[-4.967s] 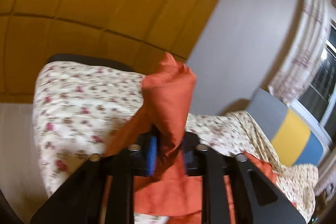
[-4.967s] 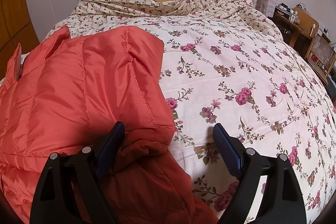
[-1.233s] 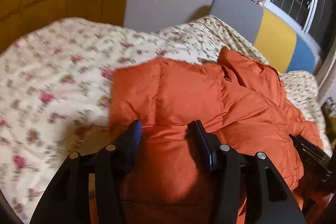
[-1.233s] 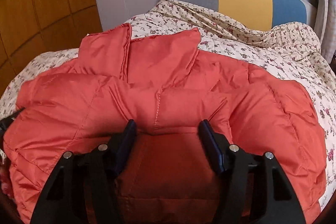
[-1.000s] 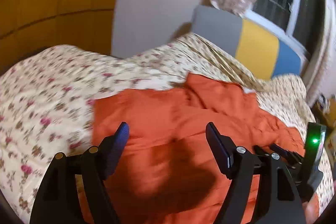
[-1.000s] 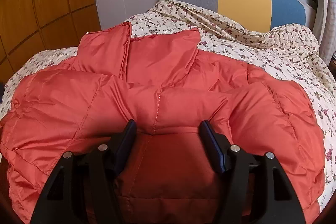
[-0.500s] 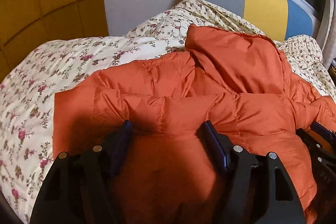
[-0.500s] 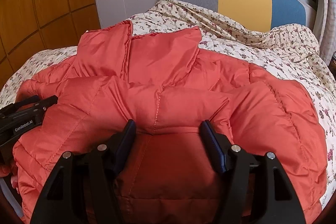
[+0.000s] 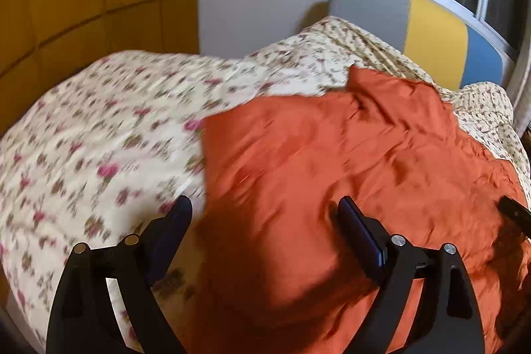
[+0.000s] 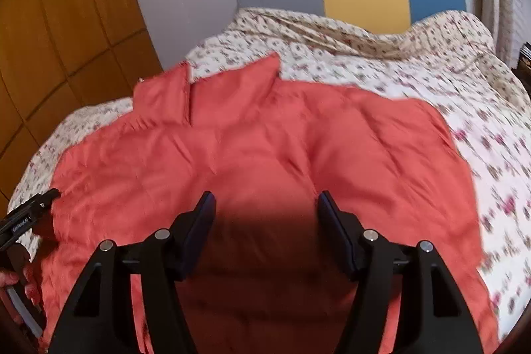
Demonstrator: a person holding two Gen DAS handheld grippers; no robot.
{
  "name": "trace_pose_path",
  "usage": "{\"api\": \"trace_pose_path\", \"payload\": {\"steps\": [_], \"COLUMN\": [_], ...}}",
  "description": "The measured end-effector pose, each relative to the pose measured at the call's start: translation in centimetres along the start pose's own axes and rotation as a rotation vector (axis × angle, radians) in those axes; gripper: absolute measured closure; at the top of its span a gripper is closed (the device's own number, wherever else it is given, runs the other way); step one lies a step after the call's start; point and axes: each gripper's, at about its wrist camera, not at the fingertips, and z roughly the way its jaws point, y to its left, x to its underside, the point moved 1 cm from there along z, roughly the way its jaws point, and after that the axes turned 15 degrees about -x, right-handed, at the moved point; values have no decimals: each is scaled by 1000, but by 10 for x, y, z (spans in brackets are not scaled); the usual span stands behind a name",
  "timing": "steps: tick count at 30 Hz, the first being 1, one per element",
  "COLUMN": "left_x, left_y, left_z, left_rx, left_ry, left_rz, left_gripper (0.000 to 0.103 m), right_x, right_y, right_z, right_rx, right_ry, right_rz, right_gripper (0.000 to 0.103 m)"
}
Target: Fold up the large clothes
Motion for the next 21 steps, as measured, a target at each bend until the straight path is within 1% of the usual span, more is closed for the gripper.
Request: {"api": "trace_pose_path", "payload": {"steps": [1,3,4,5,8,9,12,14,18,21], "left_x": [4,10,11,11,9,10,10,12,23,32], "left_y": [2,1,0,0,-11,-13,-6,-1,9,17], "left_z": [6,21,32,39,42,41,38,29,4,-13], "left_rx": [7,31,54,64,10,3,23,12,18,41], "left_ry": [26,89,138,161,149,146,152,142,121,119], "left_rz": [-11,-23,-30,-36,14,22,-3,-22,-59,-87], "left_gripper": [14,8,7,3,3,3,3,3,3,3], "right_x": [4,11,12,13,15,15,17,17,20,25], "right_y": [-3,-8,-10,-8,2,3,0,2,11,20], "right_z": [0,7,12,19,30,32,29,24,6,-11], "right_rx": [4,1,7,28,96,104,93,96,104,114], "right_ry": [14,33,45,61,89,92,87,87,83,80], "right_rz": [7,22,22,7,-52,-61,-48,-48,-48,-60], "right_gripper": [40,39,39,39,37,37,36,35,22,21]}}
